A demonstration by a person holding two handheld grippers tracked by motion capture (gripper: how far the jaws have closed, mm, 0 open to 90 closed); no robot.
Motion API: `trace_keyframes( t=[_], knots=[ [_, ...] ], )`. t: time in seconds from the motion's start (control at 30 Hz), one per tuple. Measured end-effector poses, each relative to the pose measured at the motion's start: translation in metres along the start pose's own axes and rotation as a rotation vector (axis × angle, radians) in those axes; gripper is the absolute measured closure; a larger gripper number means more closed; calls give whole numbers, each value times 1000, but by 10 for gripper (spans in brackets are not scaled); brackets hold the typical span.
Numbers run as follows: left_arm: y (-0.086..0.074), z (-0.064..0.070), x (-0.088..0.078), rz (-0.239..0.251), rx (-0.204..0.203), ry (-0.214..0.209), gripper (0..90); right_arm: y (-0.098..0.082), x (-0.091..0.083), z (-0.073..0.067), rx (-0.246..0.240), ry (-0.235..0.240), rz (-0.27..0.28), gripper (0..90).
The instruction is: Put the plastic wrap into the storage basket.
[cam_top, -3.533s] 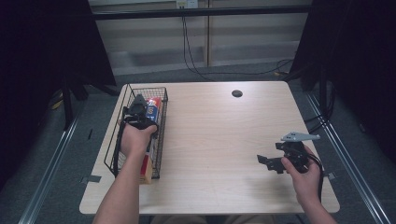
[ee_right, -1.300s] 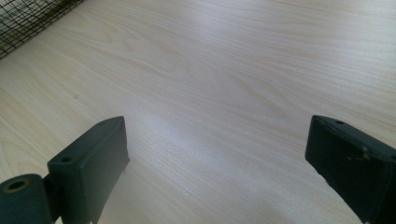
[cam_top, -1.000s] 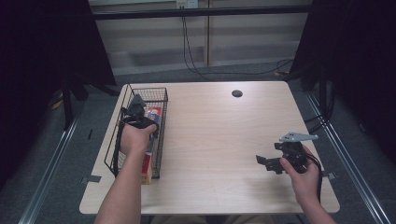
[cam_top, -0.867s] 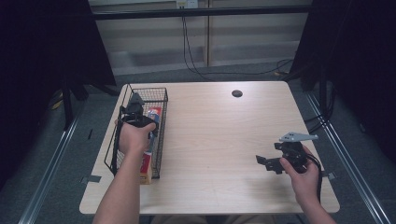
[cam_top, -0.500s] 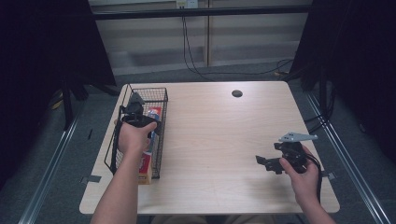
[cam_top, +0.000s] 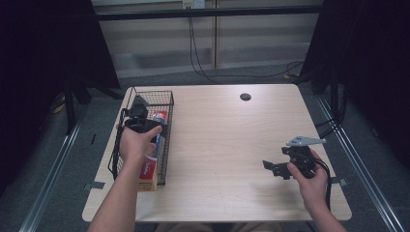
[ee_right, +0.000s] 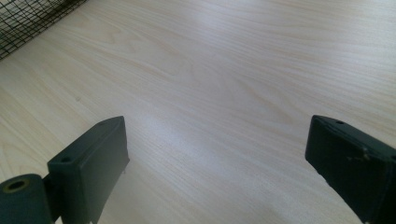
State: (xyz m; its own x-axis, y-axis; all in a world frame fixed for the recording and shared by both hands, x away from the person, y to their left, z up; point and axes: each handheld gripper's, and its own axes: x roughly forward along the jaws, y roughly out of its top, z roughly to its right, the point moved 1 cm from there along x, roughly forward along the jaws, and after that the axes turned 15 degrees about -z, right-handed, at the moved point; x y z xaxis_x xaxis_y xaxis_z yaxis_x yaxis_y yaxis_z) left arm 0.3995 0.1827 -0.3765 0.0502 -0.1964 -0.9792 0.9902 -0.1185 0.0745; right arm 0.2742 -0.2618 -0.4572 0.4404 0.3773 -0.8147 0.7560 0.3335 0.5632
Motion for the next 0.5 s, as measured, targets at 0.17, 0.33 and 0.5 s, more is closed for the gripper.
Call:
trace_keyframes(
  t=[0.17,0.33,0.5],
  knots=[
    [-3,0,-3,24,11,-16,87,0,0,0,1,0,1,56],
    [-4,2,-7,57,52,-32,80,0,0,0,2,-2,0,56],
    [-7,8,-9,72,78,-43,80,-1,0,0,2,1,-3,56]
  ],
)
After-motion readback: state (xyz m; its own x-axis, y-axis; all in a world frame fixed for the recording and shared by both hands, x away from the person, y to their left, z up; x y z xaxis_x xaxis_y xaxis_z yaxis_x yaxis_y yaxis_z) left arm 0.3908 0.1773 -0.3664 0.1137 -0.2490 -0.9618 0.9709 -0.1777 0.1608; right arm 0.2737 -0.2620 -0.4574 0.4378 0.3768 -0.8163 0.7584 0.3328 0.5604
